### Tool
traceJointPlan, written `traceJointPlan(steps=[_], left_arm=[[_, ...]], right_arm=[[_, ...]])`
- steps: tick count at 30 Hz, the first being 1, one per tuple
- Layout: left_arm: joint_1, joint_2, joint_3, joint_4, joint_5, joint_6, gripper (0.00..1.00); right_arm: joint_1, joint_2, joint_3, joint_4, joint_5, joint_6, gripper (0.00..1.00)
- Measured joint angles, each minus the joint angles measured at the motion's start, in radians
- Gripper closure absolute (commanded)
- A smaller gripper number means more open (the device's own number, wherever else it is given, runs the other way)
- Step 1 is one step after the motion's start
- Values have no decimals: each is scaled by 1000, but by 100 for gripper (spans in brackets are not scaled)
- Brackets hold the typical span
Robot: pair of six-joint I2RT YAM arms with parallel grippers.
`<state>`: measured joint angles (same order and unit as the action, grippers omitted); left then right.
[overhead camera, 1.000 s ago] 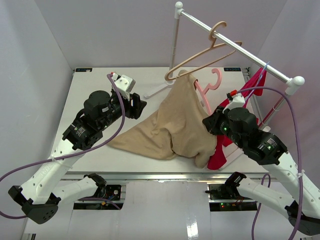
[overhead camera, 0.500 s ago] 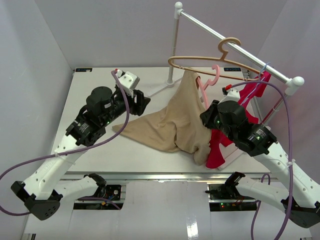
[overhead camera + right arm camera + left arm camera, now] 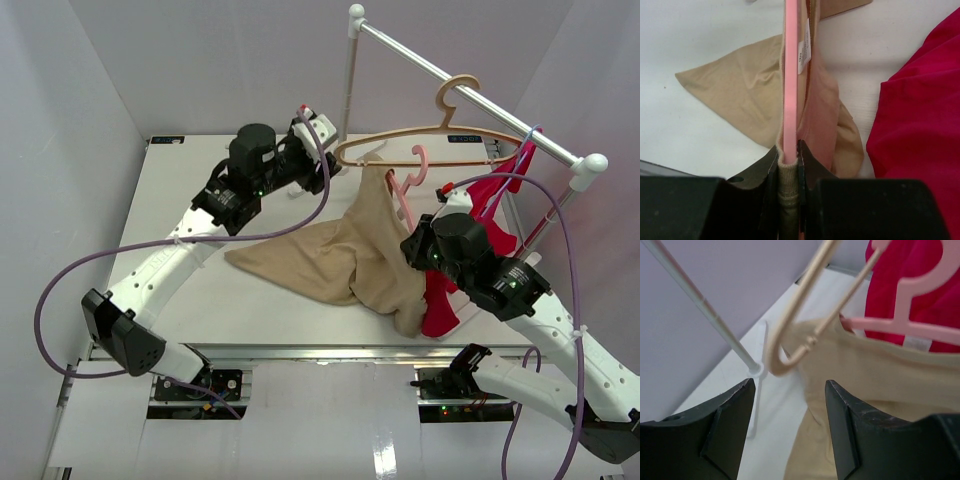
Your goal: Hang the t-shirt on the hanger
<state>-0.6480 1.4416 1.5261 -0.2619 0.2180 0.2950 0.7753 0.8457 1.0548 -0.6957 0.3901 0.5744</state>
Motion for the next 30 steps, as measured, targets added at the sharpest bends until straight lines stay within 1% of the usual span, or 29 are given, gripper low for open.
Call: traceJointPlan(steps=[3,6,11,14,17,20,24,30], left_arm=[[60,48,97,10,100,5,32],[104,73,136,3,207,20,32],[109,163,232,-57,385,50,34],[109,200,244,-87,494,52,34],[110,217,244,-106,571,42,34],[110,221,244,-109,620,19,34],[110,224,251,-107,652,0,34],[112,225,251,-108,619,-6,33]], right_arm=[[0,-13,-32,15,-38,-30,92],[0,-28,-41,21,-81,-60,92],[0,-74,-44,40,-125,-94,92],[0,-104,-45,42,-132,-113,92],[0,-114,-46,42,-132,-121,92],[0,-115,-56,46,-132,-128,92],[0,-118,-71,47,-129,-134,92],[0,-117,-71,47,-123,-136,92]])
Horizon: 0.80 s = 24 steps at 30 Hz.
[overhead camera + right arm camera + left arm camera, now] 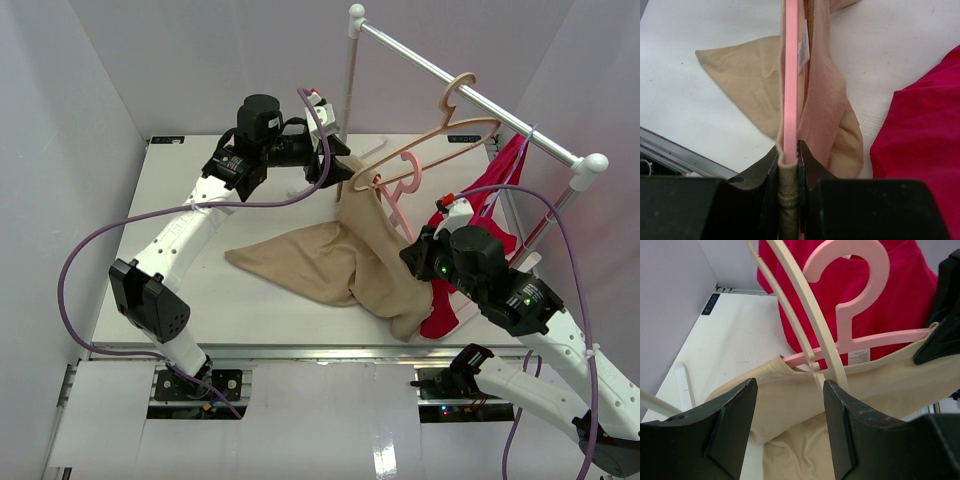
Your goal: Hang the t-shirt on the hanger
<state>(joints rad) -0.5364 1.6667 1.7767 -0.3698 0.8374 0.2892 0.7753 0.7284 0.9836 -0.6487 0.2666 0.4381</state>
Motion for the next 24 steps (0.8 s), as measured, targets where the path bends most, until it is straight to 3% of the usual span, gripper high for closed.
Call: traceJointPlan(steps=[12,24], left_arm=[[10,-36,0,-1,-27,-20,31],[10,-47,2,-37,73,-5,30]], right_arm=[[0,12,0,1,5,-1,92],[0,3,-17,1,19,-2,92]])
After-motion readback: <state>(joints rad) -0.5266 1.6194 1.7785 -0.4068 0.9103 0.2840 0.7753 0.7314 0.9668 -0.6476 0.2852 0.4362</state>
